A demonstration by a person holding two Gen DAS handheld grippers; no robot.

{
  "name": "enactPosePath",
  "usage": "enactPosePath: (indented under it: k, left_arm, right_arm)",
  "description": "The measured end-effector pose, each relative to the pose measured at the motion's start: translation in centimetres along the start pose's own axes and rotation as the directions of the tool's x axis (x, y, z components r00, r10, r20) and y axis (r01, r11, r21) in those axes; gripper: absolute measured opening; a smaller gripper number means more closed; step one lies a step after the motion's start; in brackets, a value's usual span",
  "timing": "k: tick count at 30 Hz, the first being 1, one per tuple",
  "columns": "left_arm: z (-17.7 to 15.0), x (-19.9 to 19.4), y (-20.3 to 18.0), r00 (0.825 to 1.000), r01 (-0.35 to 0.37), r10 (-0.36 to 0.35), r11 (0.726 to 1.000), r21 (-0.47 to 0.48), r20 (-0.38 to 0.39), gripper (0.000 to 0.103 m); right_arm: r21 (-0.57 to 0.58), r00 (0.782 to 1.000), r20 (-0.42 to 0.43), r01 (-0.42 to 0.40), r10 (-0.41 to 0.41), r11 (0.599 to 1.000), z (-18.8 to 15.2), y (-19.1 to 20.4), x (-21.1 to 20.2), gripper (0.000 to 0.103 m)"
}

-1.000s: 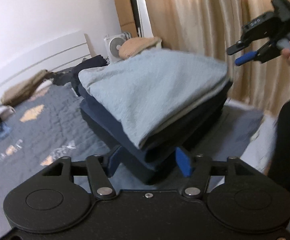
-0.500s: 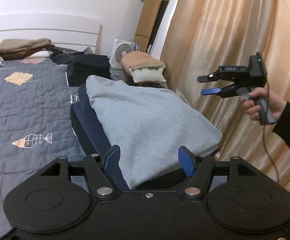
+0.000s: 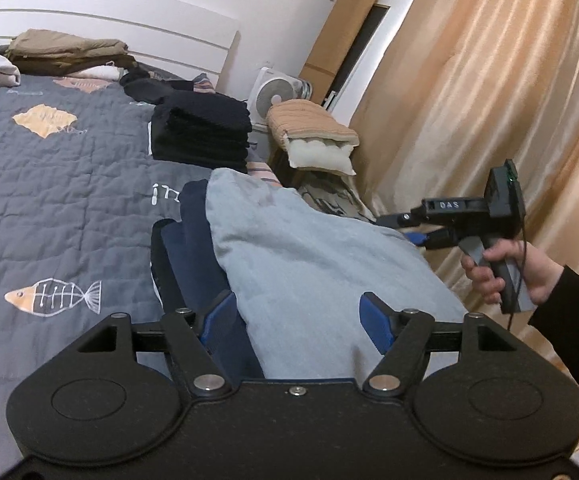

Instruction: Fold clothes

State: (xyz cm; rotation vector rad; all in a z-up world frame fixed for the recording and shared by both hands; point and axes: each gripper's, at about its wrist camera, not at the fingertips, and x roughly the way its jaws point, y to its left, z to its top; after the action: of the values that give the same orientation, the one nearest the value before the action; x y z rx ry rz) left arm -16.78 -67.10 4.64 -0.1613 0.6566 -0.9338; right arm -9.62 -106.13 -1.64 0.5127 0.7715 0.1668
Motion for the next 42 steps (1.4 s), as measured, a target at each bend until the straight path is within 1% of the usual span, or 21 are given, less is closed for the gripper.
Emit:
enactPosePath:
  k: [3, 4, 5, 6, 10, 14, 18, 19, 20, 22, 23, 24, 27, 31, 34, 35, 36, 37, 38, 39, 42]
  left_arm:
    - [0.2, 1.1, 0.6, 1.000, -0.009, 0.009, 1.000, -0.018, -0.004, 0.067]
    - [0.3, 1.5, 0.8, 1.000, -0.012, 0.012, 1.000, -0.026, -0.006, 0.067]
    - [0.2, 1.7, 0.8, 1.000, -0.013, 0.013, 0.999, -0.032, -0.008, 0.067]
    - [0.2, 1.9, 0.9, 1.000, -0.012, 0.012, 0.999, -0.036, -0.008, 0.067]
    - [-0.1, 2.5, 1.2, 1.000, -0.010, 0.009, 0.999, -0.045, -0.006, 0.067]
    - [0.0, 2.7, 1.3, 1.000, -0.013, 0.013, 0.999, -0.046, -0.004, 0.067]
    - [0.3, 3.0, 1.3, 1.000, -0.018, 0.018, 0.999, -0.043, -0.004, 0.067]
    - [0.4, 3.1, 1.2, 1.000, -0.020, 0.019, 0.999, -0.044, -0.005, 0.068]
    - [0.5, 3.1, 1.2, 1.000, -0.018, 0.018, 0.999, -0.045, -0.007, 0.068]
    - [1.0, 3.2, 1.0, 1.000, -0.018, 0.018, 0.999, -0.042, 0.004, 0.068]
    - [1.3, 3.3, 0.9, 1.000, -0.017, 0.018, 0.999, -0.041, 0.010, 0.068]
    - [1.5, 3.3, 0.9, 1.000, -0.017, 0.018, 0.999, -0.039, 0.016, 0.069]
    - [2.6, 3.8, 0.9, 0.999, -0.015, 0.017, 0.999, -0.041, 0.029, 0.071]
    - [4.7, 6.5, 3.0, 0.999, -0.035, 0.038, 0.993, -0.110, 0.025, 0.071]
    - [5.9, 9.1, 5.3, 1.000, -0.028, 0.024, 0.977, -0.213, -0.021, 0.070]
    - [6.0, 9.8, 5.9, 1.000, -0.001, -0.007, 0.969, -0.245, -0.031, 0.069]
    - [6.1, 10.4, 6.5, 0.998, 0.027, -0.040, 0.960, -0.278, -0.039, 0.063]
    - [6.1, 11.0, 7.1, 0.996, 0.055, -0.073, 0.949, -0.311, -0.046, 0.044]
    - [6.2, 11.7, 7.7, 0.993, 0.082, -0.106, 0.936, -0.344, -0.052, 0.033]
    - [6.2, 11.9, 7.7, 0.992, 0.084, -0.110, 0.938, -0.336, -0.059, 0.020]
    - [6.3, 12.4, 7.7, 0.991, 0.088, -0.115, 0.946, -0.313, -0.069, 0.016]
  right_arm:
    - [0.056, 0.997, 0.001, -0.078, 0.078, 0.995, -0.1, -0.7, 0.4, 0.057]
    - [0.068, 0.995, 0.007, -0.098, 0.098, 0.993, -0.3, -0.8, 0.3, 0.038]
    - [0.068, 0.994, 0.006, -0.106, 0.106, 0.992, -0.3, -0.8, 0.3, 0.013]
    - [0.071, 0.994, 0.008, -0.113, 0.113, 0.991, -0.3, -0.8, 0.3, 0.005]
    - [0.118, 0.988, 0.093, -0.136, 0.126, 0.984, -0.3, -1.5, -0.5, 0.002]
    - [0.165, 0.969, 0.203, -0.175, 0.140, 0.971, -0.5, -2.6, -1.8, 0.002]
    - [0.131, 0.973, 0.212, -0.118, 0.089, 0.984, -0.3, -2.5, -1.8, 0.003]
    - [0.116, 0.974, 0.217, -0.086, 0.059, 0.990, -0.3, -2.4, -1.6, 0.004]
    - [0.103, 0.979, 0.201, -0.058, 0.036, 0.993, -0.3, -2.4, -1.3, 0.006]
    - [0.105, 0.993, 0.119, -0.039, 0.027, 0.994, 0.1, -2.6, -0.5, 0.006]
    - [0.123, 0.994, 0.110, -0.041, 0.028, 0.992, 0.1, -2.9, -0.6, 0.006]
    - [0.136, 0.994, 0.110, -0.041, 0.026, 0.990, 0.0, -3.0, -0.9, 0.006]
    - [0.122, 0.985, 0.173, -0.033, 0.011, 0.992, -0.5, -2.5, -3.1, 0.007]
    - [0.058, 0.981, 0.177, -0.089, 0.077, 0.994, -2.7, -0.1, -5.7, 0.010]
    - [-0.001, 0.974, 0.160, -0.166, 0.164, 0.986, -5.6, 2.3, -7.1, 0.016]
    - [-0.011, 0.972, 0.142, -0.189, 0.189, 0.982, -6.4, 3.0, -7.3, 0.018]
    - [-0.020, 0.969, 0.125, -0.212, 0.213, 0.977, -7.4, 3.6, -7.4, 0.019]
    - [-0.025, 0.967, 0.109, -0.231, 0.232, 0.973, -8.2, 4.1, -7.4, 0.022]
    - [-0.029, 0.964, 0.092, -0.250, 0.251, 0.968, -9.1, 4.6, -7.3, 0.025]
    - [-0.032, 0.961, 0.076, -0.264, 0.266, 0.964, -9.8, 5.0, -7.2, 0.027]
    - [-0.034, 0.962, 0.034, -0.268, 0.269, 0.963, -11.1, 5.5, -6.3, 0.030]
